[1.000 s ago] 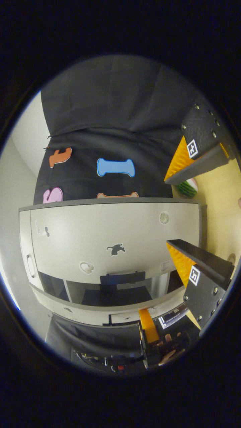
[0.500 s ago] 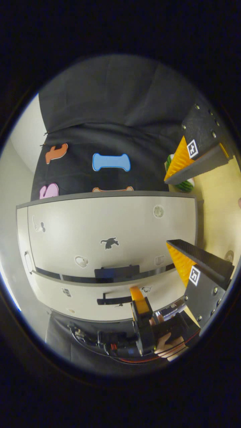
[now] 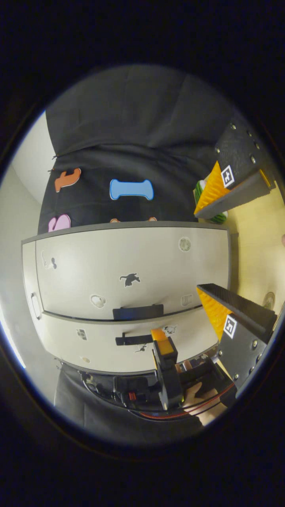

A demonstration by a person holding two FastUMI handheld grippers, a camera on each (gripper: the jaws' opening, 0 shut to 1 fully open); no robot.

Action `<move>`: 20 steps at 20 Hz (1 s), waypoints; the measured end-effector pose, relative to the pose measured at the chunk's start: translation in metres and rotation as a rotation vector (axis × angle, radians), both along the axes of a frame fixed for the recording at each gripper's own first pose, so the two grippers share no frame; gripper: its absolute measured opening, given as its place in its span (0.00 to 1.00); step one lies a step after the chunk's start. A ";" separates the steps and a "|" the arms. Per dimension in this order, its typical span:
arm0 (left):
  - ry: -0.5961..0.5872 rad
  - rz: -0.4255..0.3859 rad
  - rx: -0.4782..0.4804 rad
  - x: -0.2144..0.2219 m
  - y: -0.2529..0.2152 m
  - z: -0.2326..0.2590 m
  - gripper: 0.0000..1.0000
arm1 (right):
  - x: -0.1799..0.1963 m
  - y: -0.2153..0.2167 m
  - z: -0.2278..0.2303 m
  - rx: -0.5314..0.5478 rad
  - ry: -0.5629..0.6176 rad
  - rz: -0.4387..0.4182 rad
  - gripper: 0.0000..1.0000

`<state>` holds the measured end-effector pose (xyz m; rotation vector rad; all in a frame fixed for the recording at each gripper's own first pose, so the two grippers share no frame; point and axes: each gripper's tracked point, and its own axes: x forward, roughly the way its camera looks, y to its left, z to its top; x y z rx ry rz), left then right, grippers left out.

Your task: Grasp the bottle in the cabinet with the left hand and place it on the coaster, then close the right door with the right hand and the left door with the left hand.

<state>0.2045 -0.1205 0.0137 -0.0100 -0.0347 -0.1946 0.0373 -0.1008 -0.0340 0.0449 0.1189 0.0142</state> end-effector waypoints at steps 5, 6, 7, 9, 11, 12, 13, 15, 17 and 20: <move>0.001 0.012 0.008 -0.053 0.009 0.009 1.00 | -0.005 0.021 0.014 -0.002 -0.024 0.020 1.00; -0.004 0.018 0.006 -0.065 0.014 0.013 1.00 | -0.006 0.025 0.018 -0.007 -0.029 0.022 1.00; -0.009 0.031 0.006 -0.080 0.020 0.016 0.99 | -0.006 0.029 0.022 -0.013 -0.036 0.021 1.00; -0.010 0.057 0.007 -0.109 0.034 0.022 1.00 | -0.007 0.036 0.030 -0.019 -0.050 0.023 1.00; -0.022 0.076 0.000 -0.132 0.044 0.028 1.00 | -0.010 0.042 0.036 -0.020 -0.062 0.023 1.00; -0.030 0.079 0.002 -0.145 0.049 0.031 0.99 | -0.012 0.045 0.039 -0.020 -0.067 0.022 1.00; -0.019 0.090 0.007 -0.154 0.054 0.031 0.99 | -0.013 0.047 0.041 -0.019 -0.072 0.023 0.97; -0.012 0.095 0.002 -0.169 0.058 0.029 0.99 | -0.017 0.051 0.045 -0.017 -0.080 0.019 1.00; -0.004 0.091 -0.008 -0.180 0.059 0.025 0.99 | -0.023 0.055 0.049 -0.018 -0.089 0.020 1.00; 0.009 0.090 0.005 -0.187 0.063 0.016 1.00 | -0.031 0.057 0.052 -0.028 -0.097 0.015 1.00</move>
